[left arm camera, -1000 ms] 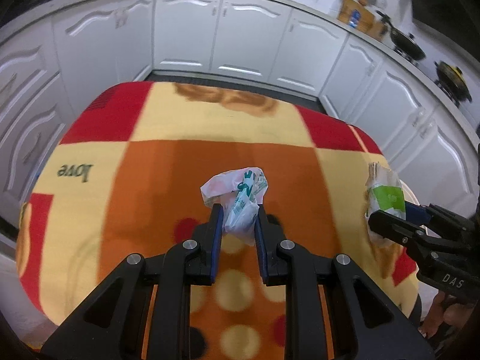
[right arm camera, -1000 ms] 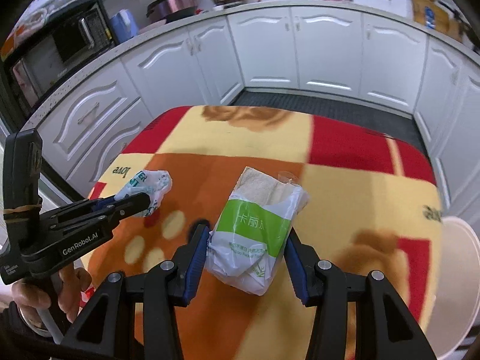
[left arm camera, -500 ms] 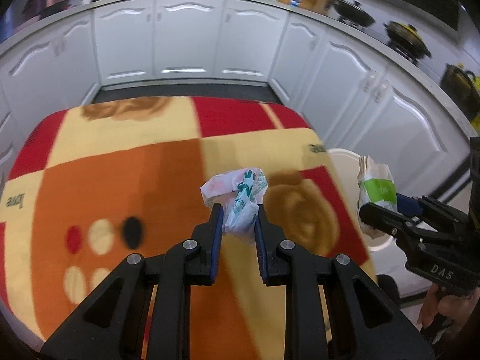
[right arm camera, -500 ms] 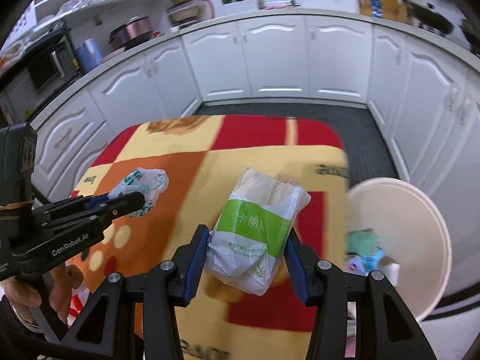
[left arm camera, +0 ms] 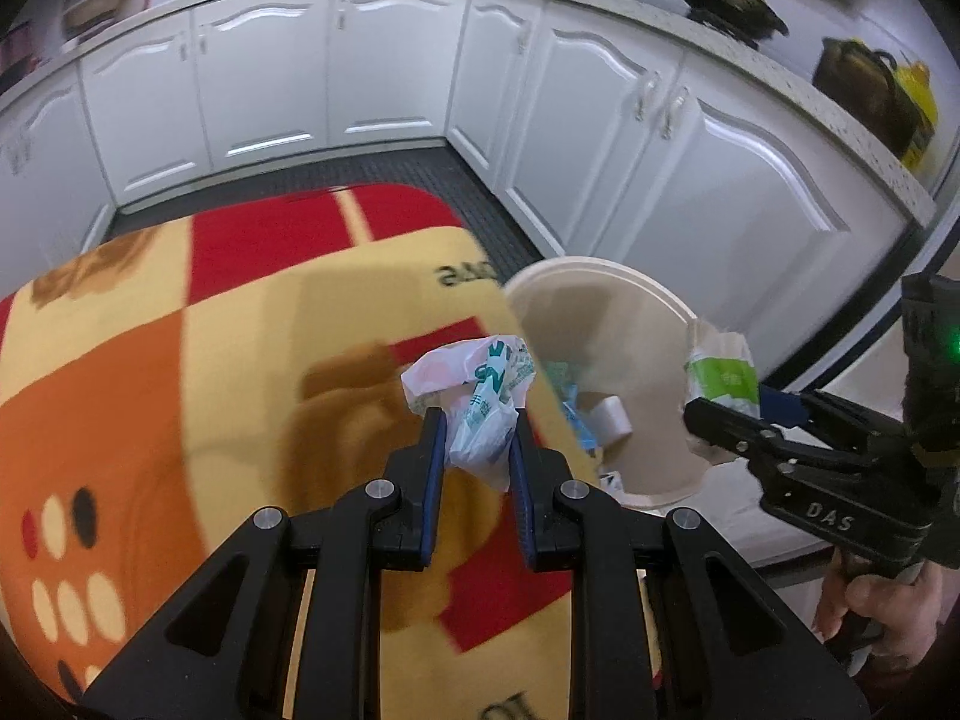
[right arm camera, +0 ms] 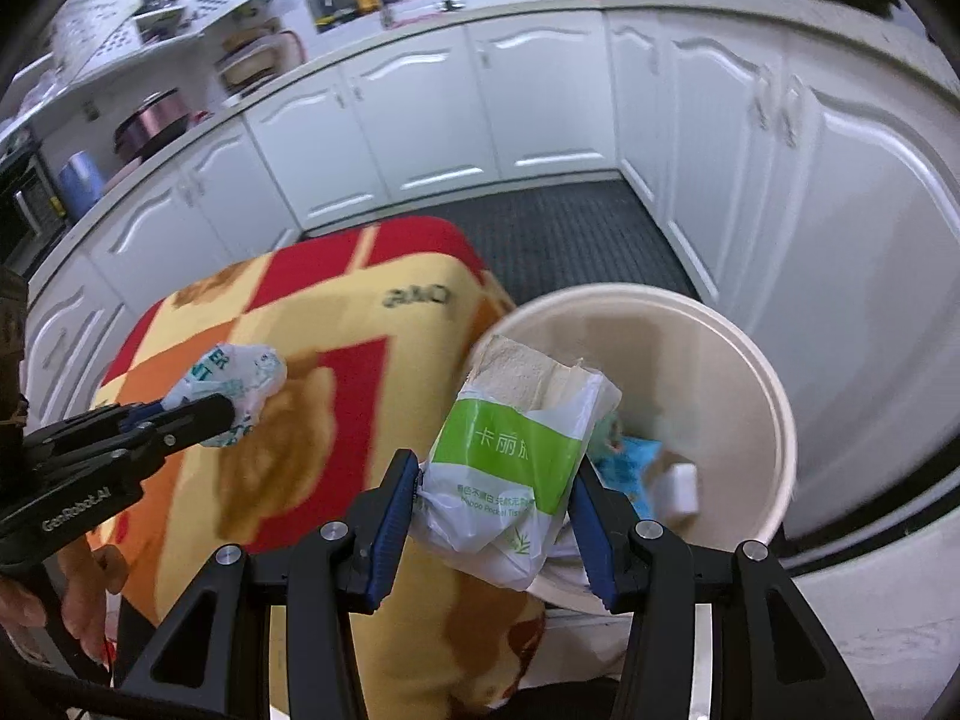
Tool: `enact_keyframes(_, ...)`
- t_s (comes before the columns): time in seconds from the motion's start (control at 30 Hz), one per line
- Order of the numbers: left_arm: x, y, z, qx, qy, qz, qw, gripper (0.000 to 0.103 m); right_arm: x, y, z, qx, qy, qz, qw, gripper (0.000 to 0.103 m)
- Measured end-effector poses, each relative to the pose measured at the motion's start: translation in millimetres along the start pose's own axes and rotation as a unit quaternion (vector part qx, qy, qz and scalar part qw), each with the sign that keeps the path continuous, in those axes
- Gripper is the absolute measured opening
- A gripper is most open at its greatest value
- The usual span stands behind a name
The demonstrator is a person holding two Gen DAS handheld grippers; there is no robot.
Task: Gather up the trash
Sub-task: 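Carry the plastic bag and tissue pack with both tools over the bucket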
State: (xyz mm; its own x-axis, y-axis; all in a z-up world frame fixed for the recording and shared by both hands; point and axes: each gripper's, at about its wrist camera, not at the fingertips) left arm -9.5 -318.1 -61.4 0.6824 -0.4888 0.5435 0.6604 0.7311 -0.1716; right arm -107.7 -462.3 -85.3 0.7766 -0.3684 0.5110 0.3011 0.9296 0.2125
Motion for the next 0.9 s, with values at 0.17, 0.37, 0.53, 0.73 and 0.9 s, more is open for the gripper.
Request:
enact_keyframes(0.17, 10.3, -22.0, -17.5, -0.004, 0.008, -0.021, 0.9997, 0.018, -4.8, -24.5, -10.2, -0.005, 0.010, -0.025, 1.000, 0.048)
enact_keyframes(0.37, 23.0, -41.1, -38.9, -0.011, 0.013, -0.031, 0.9993, 0.018, -11.4, -49.0, -26.9, -0.008, 0.023, -0.055, 0.998, 0.048)
enact_keyframes(0.53, 29.8, -50.8, -52.5, -0.016, 0.018, -0.035, 0.9991, 0.018, -13.0, -63.6, -37.7, -0.007, 0.029, -0.075, 0.997, 0.048)
enact_keyframes(0.73, 35.5, -59.5, -68.2, -0.015, 0.024, -0.040, 0.9988, 0.018, -13.9, -73.2, -47.9, -0.006, 0.033, -0.087, 0.996, 0.048)
enact_keyframes(0.9, 36.8, -57.3, -77.4, -0.013, 0.029, -0.034, 0.9989, 0.018, -14.5, -78.7, -54.4, -0.006, 0.034, -0.097, 0.995, 0.048)
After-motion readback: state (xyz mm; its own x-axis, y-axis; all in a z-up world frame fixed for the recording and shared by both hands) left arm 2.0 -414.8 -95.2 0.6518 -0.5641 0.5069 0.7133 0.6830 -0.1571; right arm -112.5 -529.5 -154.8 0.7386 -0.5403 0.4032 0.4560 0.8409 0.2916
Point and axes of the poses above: each gripper's, at about its wrist camera, not at the fingertips, and z roughly against the way its jaws point, y to its left, x to its top, and after that the axes turned 3 degrees about y, right-handed
